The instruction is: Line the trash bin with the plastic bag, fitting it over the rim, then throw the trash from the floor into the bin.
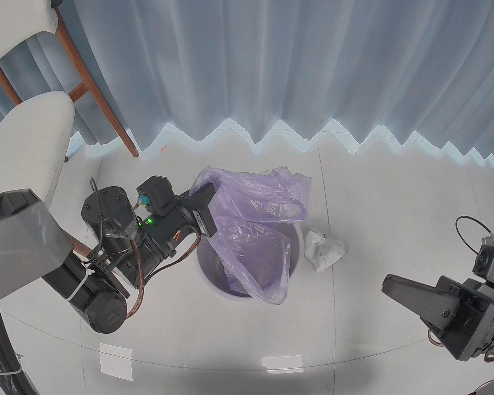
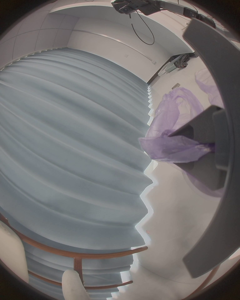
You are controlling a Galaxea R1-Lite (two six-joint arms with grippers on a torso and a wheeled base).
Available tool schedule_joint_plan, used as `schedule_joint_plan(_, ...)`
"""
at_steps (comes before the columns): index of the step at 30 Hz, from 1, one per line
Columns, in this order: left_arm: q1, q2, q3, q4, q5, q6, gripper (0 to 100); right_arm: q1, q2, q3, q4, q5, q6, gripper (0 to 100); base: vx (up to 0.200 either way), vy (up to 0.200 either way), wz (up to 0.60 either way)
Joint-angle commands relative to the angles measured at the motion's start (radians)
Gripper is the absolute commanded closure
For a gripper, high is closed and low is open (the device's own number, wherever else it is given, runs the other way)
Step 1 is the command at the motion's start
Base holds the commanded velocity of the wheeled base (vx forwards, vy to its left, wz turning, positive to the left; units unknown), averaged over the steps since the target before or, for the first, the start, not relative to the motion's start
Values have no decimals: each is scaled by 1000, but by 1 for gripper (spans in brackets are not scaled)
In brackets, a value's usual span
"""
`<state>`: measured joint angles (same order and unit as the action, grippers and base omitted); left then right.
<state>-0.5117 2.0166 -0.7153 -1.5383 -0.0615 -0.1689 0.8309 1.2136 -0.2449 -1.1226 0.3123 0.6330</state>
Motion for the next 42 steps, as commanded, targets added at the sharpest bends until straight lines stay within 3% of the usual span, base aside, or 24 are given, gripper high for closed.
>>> schedule_joint_plan(1,18,-4,42,-2,-1,3,100,1,4,1,0,-1,-3,100,0,0,0)
schedule_joint_plan(10,7,-29,89,-3,-12,3,100,1,20,16,0,1,-4,100,200,0,0)
schedule_joint_plan(16,-25,-27,68,-2,-3,-3,100,-1,29,12,21,-2,2,100,200,200,0)
schedule_joint_plan(25,-53,-22,134,1,-4,-6,100,-4,37,-73,300,-50,25,100,0,0,0)
schedule_joint_plan(28,-74,-15,149,-2,-3,-4,100,-4,18,-160,457,-95,122,100,0,0,0)
schedule_joint_plan(32,-96,7,160,-2,0,0,100,-7,21,-201,572,-119,145,100,0,0,0)
schedule_joint_plan(42,-143,11,165,-2,22,-3,100,-47,47,-225,604,-165,143,100,0,0,0)
